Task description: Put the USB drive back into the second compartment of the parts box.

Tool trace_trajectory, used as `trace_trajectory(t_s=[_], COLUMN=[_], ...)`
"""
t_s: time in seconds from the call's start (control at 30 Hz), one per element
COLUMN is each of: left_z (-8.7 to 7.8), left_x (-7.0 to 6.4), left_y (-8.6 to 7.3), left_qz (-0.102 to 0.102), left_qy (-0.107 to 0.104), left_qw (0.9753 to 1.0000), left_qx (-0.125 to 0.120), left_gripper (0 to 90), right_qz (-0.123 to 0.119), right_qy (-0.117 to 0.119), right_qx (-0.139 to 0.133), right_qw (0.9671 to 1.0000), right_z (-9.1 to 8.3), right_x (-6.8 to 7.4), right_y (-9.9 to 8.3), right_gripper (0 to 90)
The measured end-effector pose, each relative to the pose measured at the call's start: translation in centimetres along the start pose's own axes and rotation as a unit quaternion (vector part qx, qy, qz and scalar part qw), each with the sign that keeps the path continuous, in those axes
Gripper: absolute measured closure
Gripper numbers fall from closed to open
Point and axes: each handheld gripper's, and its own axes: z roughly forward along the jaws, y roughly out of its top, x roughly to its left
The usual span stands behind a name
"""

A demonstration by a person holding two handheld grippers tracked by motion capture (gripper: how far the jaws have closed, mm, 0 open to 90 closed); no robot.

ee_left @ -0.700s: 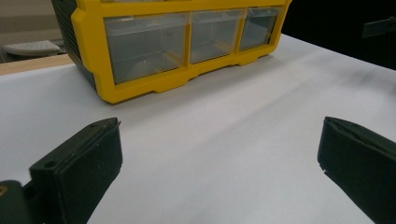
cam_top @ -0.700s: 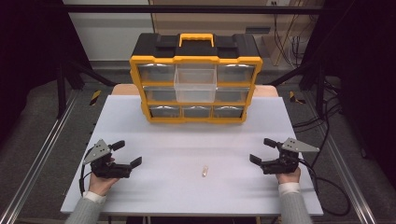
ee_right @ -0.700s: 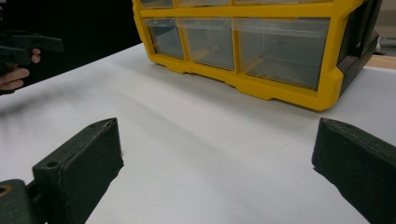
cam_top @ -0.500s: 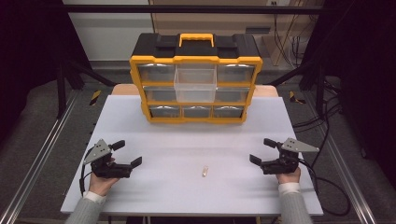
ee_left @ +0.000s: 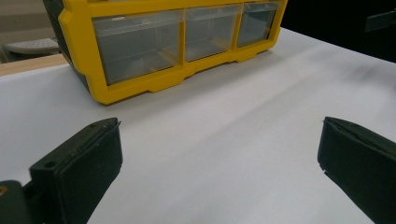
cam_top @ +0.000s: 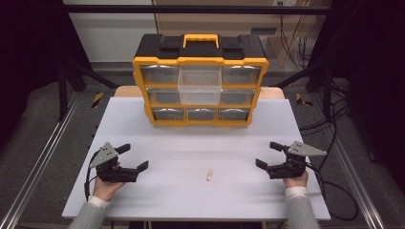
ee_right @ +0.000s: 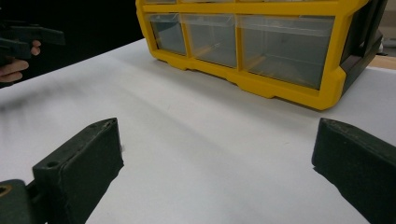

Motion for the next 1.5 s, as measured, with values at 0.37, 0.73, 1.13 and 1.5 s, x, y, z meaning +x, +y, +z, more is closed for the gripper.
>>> trace_trajectory(t_s=[0.37, 0.73, 1.13, 1.5], left_z=[0.6, 1.0, 1.6, 2.1], left_x=[-0.9, -1.8, -2.9, -3.8], left_y=[0.4, 0.9, 1.7, 2.4], left_qz=[0.002, 0.002, 0.000, -0.003], left_qy=[0.001, 0.002, 0.010, 0.012], left_qw=[1.0000, 1.0000, 0.9999, 0.9998], left_qx=[0.003, 0.007, 0.013, 0.017], left_gripper=[0.0, 0.0, 0.0, 0.0], right_qz=[-0.001, -0.004, -0.006, -0.006], right_qy=[0.000, -0.001, -0.001, 0.000], right_qx=[0.004, 0.008, 0.010, 0.009], right_qw=[1.0000, 1.0000, 0.9999, 0.9999], right_z=[0.0, 0.0, 0.0, -0.1], right_x=[0.0, 0.0, 0.0, 0.0], right_y=[0.0, 0.0, 0.0, 0.0], right_gripper=[2.1, 2.1, 2.1, 2.1])
